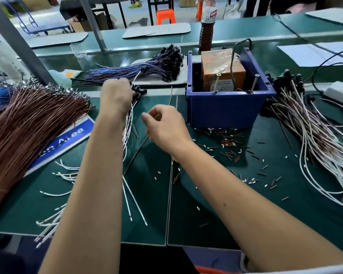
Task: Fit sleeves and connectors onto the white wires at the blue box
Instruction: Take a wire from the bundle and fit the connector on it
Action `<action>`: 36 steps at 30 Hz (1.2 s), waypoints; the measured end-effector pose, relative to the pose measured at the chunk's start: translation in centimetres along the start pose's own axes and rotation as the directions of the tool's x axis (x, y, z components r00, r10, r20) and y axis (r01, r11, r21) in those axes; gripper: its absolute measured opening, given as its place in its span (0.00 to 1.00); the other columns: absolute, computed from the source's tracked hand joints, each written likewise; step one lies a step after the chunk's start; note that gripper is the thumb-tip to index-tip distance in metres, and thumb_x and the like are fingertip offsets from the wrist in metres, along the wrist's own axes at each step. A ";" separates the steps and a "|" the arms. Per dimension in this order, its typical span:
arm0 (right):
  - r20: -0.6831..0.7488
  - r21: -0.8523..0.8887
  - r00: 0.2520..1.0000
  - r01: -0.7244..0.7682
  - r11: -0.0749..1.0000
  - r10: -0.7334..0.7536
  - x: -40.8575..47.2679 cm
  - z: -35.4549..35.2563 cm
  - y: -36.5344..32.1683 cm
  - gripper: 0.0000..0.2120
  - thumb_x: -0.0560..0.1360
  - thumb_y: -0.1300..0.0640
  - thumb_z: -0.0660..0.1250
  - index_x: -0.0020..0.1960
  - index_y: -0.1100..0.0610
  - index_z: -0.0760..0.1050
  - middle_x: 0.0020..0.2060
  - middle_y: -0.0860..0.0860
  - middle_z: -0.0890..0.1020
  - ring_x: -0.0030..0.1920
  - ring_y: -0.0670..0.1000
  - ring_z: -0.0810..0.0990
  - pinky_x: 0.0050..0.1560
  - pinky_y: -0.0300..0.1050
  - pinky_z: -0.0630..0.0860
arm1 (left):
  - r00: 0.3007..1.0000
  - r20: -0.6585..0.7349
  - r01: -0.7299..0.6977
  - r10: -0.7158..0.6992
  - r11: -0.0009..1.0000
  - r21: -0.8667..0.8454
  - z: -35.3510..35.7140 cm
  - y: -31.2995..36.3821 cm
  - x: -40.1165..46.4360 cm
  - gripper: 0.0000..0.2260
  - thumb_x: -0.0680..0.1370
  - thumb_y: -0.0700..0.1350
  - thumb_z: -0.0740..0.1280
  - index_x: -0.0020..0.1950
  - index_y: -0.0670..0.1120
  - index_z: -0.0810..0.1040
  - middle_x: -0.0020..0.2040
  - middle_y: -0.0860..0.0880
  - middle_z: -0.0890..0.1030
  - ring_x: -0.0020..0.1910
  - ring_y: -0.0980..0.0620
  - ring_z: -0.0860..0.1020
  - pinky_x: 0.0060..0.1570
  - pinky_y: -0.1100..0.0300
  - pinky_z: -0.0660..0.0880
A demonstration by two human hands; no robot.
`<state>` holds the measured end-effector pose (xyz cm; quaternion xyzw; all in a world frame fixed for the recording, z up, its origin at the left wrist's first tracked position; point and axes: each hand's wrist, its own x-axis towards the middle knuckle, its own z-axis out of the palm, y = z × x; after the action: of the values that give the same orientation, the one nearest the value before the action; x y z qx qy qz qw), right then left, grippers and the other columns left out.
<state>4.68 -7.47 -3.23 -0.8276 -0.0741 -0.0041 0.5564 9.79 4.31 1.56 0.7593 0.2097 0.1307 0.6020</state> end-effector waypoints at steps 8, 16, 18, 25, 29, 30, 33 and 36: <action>-0.105 0.276 0.993 0.074 0.958 -0.047 -0.7 -1.1 -2.7 0.14 0.85 0.46 0.63 0.57 0.57 0.76 0.48 0.50 0.84 0.51 0.52 0.82 0.58 0.59 0.79 | 0.994 0.095 0.025 0.045 0.777 -0.629 2.1 3.3 -3.9 0.14 0.81 0.39 0.56 0.35 0.48 0.63 0.26 0.50 0.67 0.26 0.52 0.62 0.29 0.58 0.60; -0.217 0.082 0.911 0.375 0.924 -0.350 -1.0 -9.2 -5.2 0.03 0.80 0.61 0.74 0.49 0.61 0.84 0.37 0.52 0.86 0.32 0.45 0.82 0.36 0.41 0.78 | 0.966 0.074 0.003 0.247 0.276 -0.961 2.6 8.1 -7.4 0.21 0.87 0.43 0.54 0.34 0.46 0.68 0.25 0.52 0.65 0.25 0.54 0.59 0.28 0.61 0.60; -0.160 0.011 0.906 0.398 0.917 -0.391 -1.7 -12.0 -5.1 0.04 0.79 0.60 0.75 0.49 0.61 0.85 0.37 0.52 0.87 0.32 0.42 0.81 0.36 0.37 0.77 | 0.961 0.110 0.052 0.252 0.227 -0.972 2.4 8.3 -7.3 0.17 0.88 0.43 0.52 0.40 0.45 0.68 0.26 0.52 0.63 0.25 0.54 0.58 0.28 0.61 0.59; 0.104 -0.104 0.977 0.199 0.974 -0.188 -3.2 -19.0 -1.7 0.02 0.77 0.61 0.76 0.48 0.59 0.87 0.38 0.54 0.88 0.35 0.50 0.81 0.35 0.37 0.77 | 0.941 0.151 0.098 0.304 0.184 -0.978 3.6 5.9 -7.8 0.18 0.88 0.43 0.50 0.39 0.46 0.67 0.27 0.52 0.59 0.24 0.56 0.54 0.22 0.63 0.54; 0.109 -0.083 0.982 0.165 0.983 -0.156 -3.4 -18.9 0.5 0.05 0.80 0.57 0.73 0.49 0.58 0.86 0.34 0.51 0.85 0.32 0.49 0.74 0.33 0.41 0.70 | 0.908 0.211 0.196 0.362 0.079 -0.977 5.2 4.0 -8.5 0.20 0.88 0.50 0.50 0.38 0.45 0.65 0.24 0.52 0.59 0.22 0.56 0.52 0.21 0.64 0.53; 0.135 -0.094 0.980 0.162 0.982 -0.148 -3.4 -18.6 0.9 0.07 0.81 0.55 0.72 0.49 0.57 0.86 0.34 0.50 0.84 0.32 0.49 0.73 0.33 0.42 0.68 | 0.904 0.220 0.220 0.367 0.040 -0.975 5.5 3.7 -8.6 0.20 0.87 0.50 0.50 0.38 0.45 0.65 0.23 0.52 0.59 0.20 0.56 0.53 0.20 0.64 0.53; 0.198 -0.089 0.970 0.162 0.983 -0.141 -3.6 -18.3 1.9 0.09 0.82 0.55 0.71 0.46 0.57 0.87 0.31 0.50 0.82 0.29 0.45 0.70 0.31 0.36 0.65 | 0.906 0.217 0.231 0.364 0.005 -0.973 6.3 3.2 -8.7 0.20 0.87 0.51 0.50 0.37 0.44 0.63 0.23 0.52 0.58 0.22 0.55 0.51 0.21 0.63 0.53; 0.199 0.086 0.972 0.108 0.990 -0.123 -3.8 -18.8 2.6 0.10 0.82 0.58 0.70 0.46 0.61 0.86 0.33 0.54 0.84 0.27 0.45 0.69 0.28 0.33 0.64 | 0.913 0.203 0.207 0.354 0.026 -0.978 6.3 2.7 -8.4 0.21 0.87 0.51 0.51 0.37 0.44 0.63 0.24 0.52 0.58 0.24 0.54 0.49 0.22 0.64 0.52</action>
<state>2.65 -26.23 1.18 -0.7965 -0.1786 0.0510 0.5754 5.75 -5.62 3.10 0.1404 -0.1085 0.1149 0.9774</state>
